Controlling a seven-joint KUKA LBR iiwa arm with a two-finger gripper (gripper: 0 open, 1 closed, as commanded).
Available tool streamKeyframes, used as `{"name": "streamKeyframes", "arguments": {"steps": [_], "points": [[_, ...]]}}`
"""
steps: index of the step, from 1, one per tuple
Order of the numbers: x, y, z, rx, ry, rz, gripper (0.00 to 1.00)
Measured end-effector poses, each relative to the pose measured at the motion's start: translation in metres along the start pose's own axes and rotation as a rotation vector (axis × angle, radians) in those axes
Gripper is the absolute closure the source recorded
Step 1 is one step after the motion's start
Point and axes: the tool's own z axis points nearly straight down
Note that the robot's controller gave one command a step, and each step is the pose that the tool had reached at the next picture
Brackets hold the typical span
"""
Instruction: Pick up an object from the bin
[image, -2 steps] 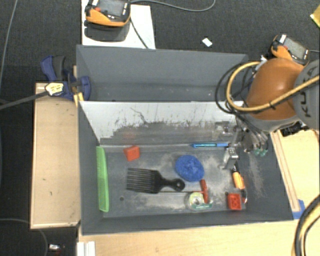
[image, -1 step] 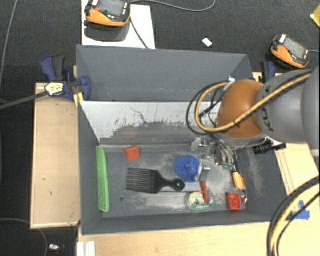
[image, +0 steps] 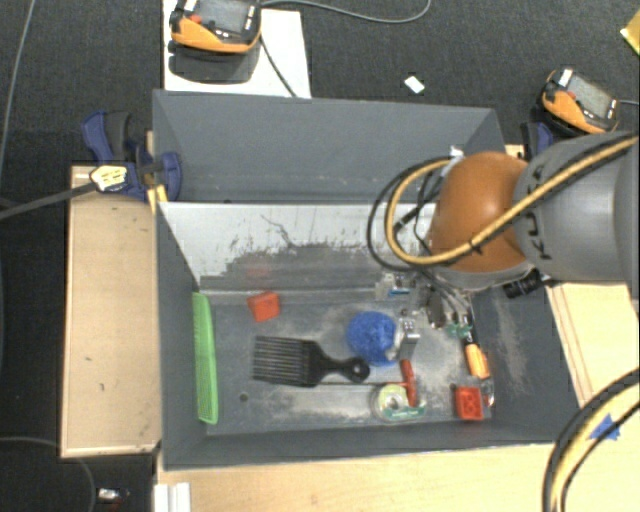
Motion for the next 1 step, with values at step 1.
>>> {"name": "streamKeyframes", "arguments": {"steps": [1], "points": [[0.0049,0.0316,0.0067,-0.003,0.006,0.127,0.0]]}}
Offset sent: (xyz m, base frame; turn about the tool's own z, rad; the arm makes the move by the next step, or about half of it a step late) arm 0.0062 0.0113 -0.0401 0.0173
